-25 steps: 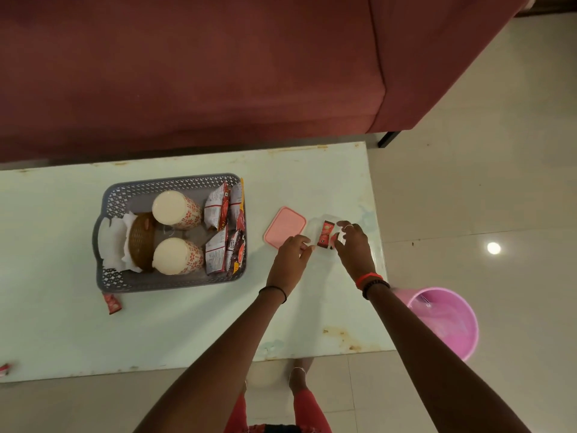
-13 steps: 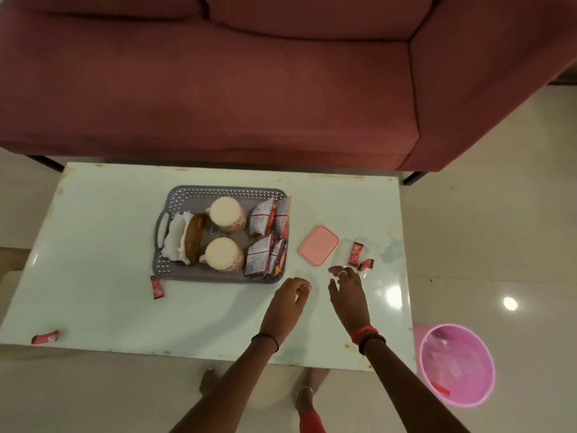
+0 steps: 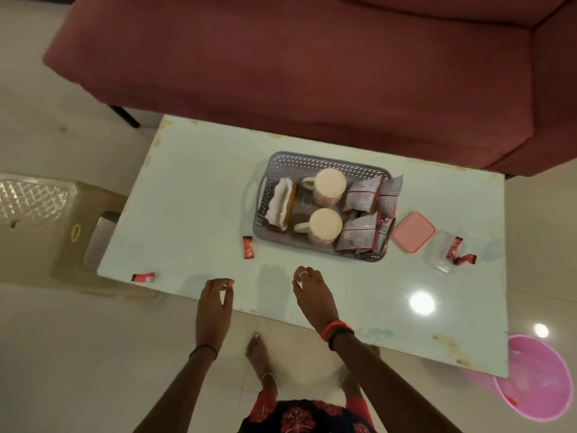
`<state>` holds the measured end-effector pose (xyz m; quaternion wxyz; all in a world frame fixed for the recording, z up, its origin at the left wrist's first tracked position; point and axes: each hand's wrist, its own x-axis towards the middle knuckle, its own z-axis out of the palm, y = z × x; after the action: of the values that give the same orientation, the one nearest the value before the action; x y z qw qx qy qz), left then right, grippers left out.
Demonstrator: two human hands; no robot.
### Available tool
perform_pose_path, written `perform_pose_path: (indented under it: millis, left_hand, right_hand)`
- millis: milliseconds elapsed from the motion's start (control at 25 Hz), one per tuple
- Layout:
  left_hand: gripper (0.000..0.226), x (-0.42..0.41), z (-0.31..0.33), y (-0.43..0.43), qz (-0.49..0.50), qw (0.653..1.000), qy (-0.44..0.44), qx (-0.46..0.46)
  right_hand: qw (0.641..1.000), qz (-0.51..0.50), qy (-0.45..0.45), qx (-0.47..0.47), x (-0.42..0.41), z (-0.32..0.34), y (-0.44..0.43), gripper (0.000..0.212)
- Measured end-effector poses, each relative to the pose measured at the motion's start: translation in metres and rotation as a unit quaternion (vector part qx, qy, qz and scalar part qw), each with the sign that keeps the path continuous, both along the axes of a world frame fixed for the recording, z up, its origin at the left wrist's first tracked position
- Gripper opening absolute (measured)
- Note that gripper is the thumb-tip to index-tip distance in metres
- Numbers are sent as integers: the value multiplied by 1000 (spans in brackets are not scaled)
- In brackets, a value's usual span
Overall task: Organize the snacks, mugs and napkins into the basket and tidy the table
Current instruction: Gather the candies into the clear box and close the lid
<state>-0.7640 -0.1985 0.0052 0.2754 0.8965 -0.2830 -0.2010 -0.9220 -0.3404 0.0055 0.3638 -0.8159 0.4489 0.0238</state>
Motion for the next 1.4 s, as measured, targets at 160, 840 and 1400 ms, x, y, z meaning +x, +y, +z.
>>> perform_pose_path:
  millis: [160,840,1400]
  left_hand:
    - [19,86,-16,50,42,998,-38,33]
    - [35,221,-69,100,-77,972,-103,196]
    - [11,213,-46,64,-43,984,-33,169]
  right_hand:
    - [986,148,81,-12,79,-26,23,38]
    - [959,218,152,-101,168,-75,20,31]
    - [994,63,-13,-89,141,-38,20,41]
